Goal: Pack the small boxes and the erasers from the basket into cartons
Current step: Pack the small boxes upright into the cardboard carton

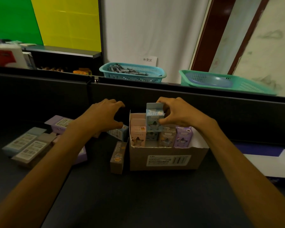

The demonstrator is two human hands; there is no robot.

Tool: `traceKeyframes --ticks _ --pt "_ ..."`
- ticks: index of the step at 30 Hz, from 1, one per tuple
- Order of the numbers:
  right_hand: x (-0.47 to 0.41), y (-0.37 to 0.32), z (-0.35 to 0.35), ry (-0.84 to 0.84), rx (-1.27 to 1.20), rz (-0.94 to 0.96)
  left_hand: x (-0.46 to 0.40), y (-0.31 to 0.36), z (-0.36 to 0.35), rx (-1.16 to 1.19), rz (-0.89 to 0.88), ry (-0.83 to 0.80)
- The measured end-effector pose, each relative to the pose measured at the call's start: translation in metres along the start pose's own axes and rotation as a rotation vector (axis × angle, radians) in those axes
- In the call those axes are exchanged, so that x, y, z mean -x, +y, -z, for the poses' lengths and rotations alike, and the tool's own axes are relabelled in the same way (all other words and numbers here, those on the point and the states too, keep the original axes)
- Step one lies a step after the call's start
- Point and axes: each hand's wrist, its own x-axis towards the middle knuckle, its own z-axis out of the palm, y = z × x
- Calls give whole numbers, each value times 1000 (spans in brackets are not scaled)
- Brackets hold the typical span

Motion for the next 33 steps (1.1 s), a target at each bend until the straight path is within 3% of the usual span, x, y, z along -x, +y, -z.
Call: traceKeyframes --ticks 16,24,33 --pt "-7 10 -4 -60 12 -37 -6 2 -3 24 -3 13" --pt "-10 19 -29 -64 337 -16 -9 3 -5 31 -4 25" --pt "-13 18 -34 -66 446 58 -6 2 -8 44 15 10"
